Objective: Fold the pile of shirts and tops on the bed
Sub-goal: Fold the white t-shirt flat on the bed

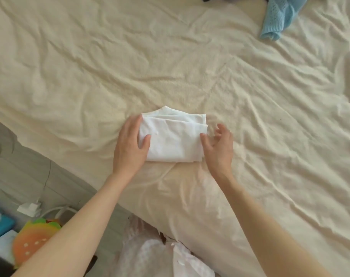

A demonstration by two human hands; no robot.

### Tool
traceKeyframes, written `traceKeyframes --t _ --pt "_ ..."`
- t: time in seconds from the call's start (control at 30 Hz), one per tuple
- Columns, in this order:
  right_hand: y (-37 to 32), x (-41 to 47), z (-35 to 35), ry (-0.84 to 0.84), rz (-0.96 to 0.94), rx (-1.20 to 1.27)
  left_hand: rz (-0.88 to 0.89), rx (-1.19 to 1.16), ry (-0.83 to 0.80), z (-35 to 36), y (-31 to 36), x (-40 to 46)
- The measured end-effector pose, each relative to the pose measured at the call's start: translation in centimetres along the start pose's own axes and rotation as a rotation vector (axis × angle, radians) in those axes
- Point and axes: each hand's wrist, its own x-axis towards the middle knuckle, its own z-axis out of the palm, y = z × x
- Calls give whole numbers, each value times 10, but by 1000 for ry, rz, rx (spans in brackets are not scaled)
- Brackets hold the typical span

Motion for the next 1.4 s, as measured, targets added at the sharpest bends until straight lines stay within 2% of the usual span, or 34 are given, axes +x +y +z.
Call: traceKeyframes --t 0.03,0.07,0.13,0.3,0.37,0.6,0.77,0.97,1.17,1.4 --pt "-1 4 -4 -83 206 142 -112 -112 17 -5 3 1" --pt "0 9 -6 -187 326 256 -220 -203 18 -9 5 4" --pt "-3 15 -8 -342 389 337 -356 -332 -70 -15 9 11" --pt "-15 27 -13 -520 454 414 -519 -603 -344 -29 11 26" --pt "-18 25 -16 -520 441 437 -560 -656 -370 -32 15 25" --pt "-31 -24 -38 -356 292 449 -539 -676 -296 -45 31 -24" --pt "-42 -86 -74 -254 179 414 -439 -652 -233 -80 55 -74" --pt "-54 -170 -117 8 139 492 -163 -535 -225 -123 101 -118" --pt "-40 -247 -139 265 135 611 147 -371 -341 -147 129 -157" --pt "16 -352 -187 439 205 719 337 -283 -603 -139 165 -241"
